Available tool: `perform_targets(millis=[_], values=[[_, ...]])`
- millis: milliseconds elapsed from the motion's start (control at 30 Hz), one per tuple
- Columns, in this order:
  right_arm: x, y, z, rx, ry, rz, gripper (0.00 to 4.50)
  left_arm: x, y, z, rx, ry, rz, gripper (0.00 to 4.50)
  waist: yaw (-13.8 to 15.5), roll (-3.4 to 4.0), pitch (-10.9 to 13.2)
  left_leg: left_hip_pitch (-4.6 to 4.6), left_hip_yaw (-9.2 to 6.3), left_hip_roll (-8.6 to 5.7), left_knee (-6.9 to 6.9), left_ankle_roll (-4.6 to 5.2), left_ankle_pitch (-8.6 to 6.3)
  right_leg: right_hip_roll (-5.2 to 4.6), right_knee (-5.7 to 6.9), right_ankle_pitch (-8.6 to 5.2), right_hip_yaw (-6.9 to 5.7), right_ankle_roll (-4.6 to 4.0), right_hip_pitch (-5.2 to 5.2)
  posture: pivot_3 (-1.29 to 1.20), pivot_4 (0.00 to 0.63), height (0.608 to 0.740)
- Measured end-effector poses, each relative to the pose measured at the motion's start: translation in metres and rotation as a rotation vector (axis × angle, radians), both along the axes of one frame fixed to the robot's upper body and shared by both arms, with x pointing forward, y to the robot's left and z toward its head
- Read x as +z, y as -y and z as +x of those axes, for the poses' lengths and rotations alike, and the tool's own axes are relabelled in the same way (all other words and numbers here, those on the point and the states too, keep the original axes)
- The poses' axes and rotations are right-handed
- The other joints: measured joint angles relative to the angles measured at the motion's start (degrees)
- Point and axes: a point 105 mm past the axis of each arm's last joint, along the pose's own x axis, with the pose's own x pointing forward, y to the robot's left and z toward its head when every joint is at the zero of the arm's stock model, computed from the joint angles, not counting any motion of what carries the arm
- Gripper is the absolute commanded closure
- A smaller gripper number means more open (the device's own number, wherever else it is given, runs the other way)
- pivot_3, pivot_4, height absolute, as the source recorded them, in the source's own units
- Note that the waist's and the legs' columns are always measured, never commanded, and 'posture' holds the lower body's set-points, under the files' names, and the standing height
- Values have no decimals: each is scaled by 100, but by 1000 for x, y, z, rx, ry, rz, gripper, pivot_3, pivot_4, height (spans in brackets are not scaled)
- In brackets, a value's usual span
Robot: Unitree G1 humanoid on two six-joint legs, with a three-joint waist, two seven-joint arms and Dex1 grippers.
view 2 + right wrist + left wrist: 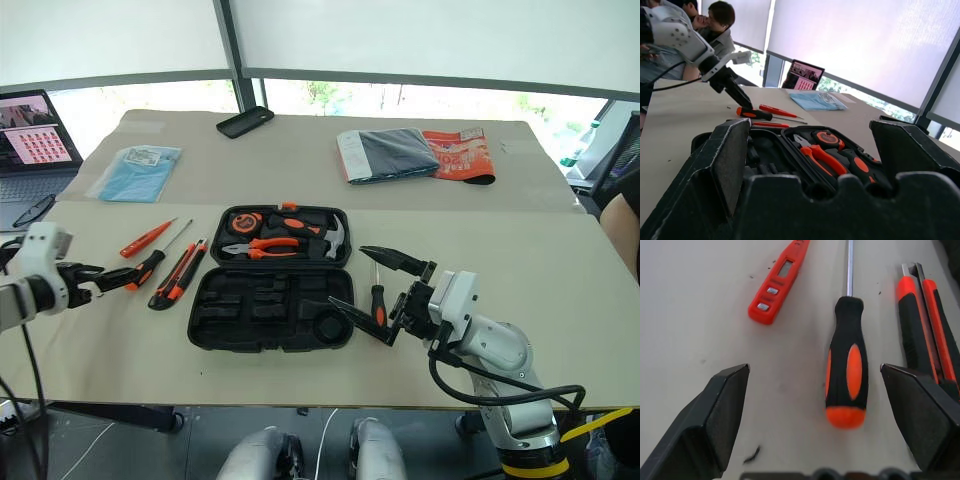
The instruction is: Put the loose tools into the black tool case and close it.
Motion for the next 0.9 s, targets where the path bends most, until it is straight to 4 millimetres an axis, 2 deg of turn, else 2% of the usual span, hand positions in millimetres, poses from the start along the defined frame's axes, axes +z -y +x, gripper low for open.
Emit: perform_targets(millis=[200, 233, 267, 400, 433, 500, 533, 767, 833, 900], values=[[-4, -4, -2, 7, -11, -7, 59, -6, 14, 21, -35, -34, 7, 0, 7, -1, 0, -4, -3, 1, 34, 3, -1, -7, 20, -2, 7, -3, 2, 0, 150, 740], [-5, -4, -2, 5, -14, -10, 0, -6, 16, 24, -38, -35, 2, 519, 15, -1, 0, -5, -5, 1, 39, 3, -1, -9, 23, -2, 8, -2, 2, 0, 150, 740], [-6, -4, -2, 3, -16, -10, 0, -7, 17, 26, -37, -38, -2, 644, 24, -1, 0, -4, -5, 1, 42, 4, -1, -13, 27, -2, 9, -2, 3, 0, 150, 740], [-6, -4, -2, -3, -16, -9, 0, -8, 19, 30, -40, -61, -4, 2281, 48, -1, 0, -4, -11, 1, 45, 11, -3, -16, 28, -2, 11, -2, 5, 0, 150, 740], [-6, -4, -2, -4, -14, -11, 0, -9, 18, 30, -45, -70, 4, 2499, 51, -1, 0, -5, -11, 0, 45, 18, -3, -16, 29, -2, 11, -2, 5, 0, 150, 740], [-5, -4, -2, -5, -11, -14, 0, -9, 19, 29, -61, -82, 2, 3343, 52, -1, 0, -5, -10, 0, 45, 60, 17, -16, 27, -3, 10, -3, 5, 0, 150, 740], [-6, -4, -2, -6, -11, -16, 0, -9, 19, 28, -66, -82, -2, 3587, 51, -1, 0, -6, -10, -1, 46, 62, 17, -17, 26, -3, 11, -3, 5, 0, 150, 740], [-9, -3, -4, -14, -20, -24, 0, -1, 14, 21, -92, -47, -32, 3663, 33, -10, 5, -16, -15, 4, 50, 63, 17, -23, 26, -3, 14, -3, -1, 0, 150, 740], [-9, -3, -3, -19, -19, -26, 0, 13, 14, 21, -133, 23, -19, 3663, 24, -22, 12, -19, -19, 7, 50, 60, 18, -30, 25, -3, 13, -3, -3, 0, 150, 740], [-8, -1, -3, -22, -15, -31, 0, 40, 17, 22, -198, 142, 7, 3663, 31, -26, 14, -20, -22, 7, 53, 54, 15, -41, 24, -3, 10, -4, -3, 0, 150, 740]])
